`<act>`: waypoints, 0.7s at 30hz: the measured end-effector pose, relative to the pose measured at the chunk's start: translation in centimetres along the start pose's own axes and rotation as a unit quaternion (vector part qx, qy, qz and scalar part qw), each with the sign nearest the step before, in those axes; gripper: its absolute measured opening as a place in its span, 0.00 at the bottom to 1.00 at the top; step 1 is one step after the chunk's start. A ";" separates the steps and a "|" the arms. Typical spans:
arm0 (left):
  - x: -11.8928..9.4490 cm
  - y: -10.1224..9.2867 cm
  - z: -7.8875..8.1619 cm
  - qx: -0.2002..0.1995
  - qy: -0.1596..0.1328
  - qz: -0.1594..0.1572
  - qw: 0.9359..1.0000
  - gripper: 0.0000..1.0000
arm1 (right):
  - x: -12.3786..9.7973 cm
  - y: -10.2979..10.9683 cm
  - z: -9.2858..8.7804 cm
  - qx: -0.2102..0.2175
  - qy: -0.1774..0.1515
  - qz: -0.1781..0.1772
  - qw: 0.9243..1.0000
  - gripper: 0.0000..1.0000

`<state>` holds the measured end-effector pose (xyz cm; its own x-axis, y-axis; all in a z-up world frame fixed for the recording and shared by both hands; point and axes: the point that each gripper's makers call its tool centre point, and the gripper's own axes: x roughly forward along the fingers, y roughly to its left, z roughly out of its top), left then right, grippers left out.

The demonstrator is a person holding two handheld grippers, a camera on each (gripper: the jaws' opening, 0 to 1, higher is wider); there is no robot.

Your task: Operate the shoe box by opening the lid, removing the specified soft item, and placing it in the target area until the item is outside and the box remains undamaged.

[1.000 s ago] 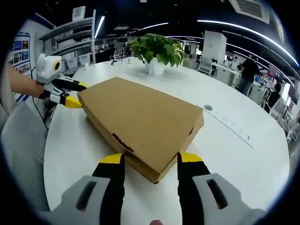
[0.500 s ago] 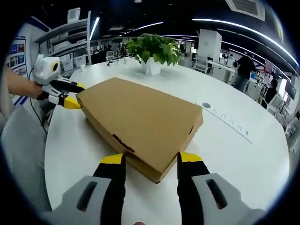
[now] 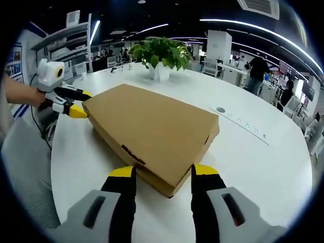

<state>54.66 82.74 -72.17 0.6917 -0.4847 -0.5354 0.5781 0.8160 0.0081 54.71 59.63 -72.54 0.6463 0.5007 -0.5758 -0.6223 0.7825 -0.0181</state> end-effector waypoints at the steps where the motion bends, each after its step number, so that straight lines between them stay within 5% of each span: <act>1: -0.1 0.0 0.0 0.001 0.000 -0.002 1.000 0.46 | -0.1 0.2 0.0 0.001 0.000 -0.002 1.000 0.38; 21: -0.9 0.6 -0.7 0.024 0.017 -0.043 0.999 0.45 | -1.4 2.8 -0.8 0.028 0.000 -0.031 0.999 0.37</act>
<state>54.09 83.94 -72.22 0.6247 -0.5404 -0.5637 0.6548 0.7558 0.0010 51.73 60.83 -72.40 0.6822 0.4511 -0.5754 -0.5563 0.8309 -0.0081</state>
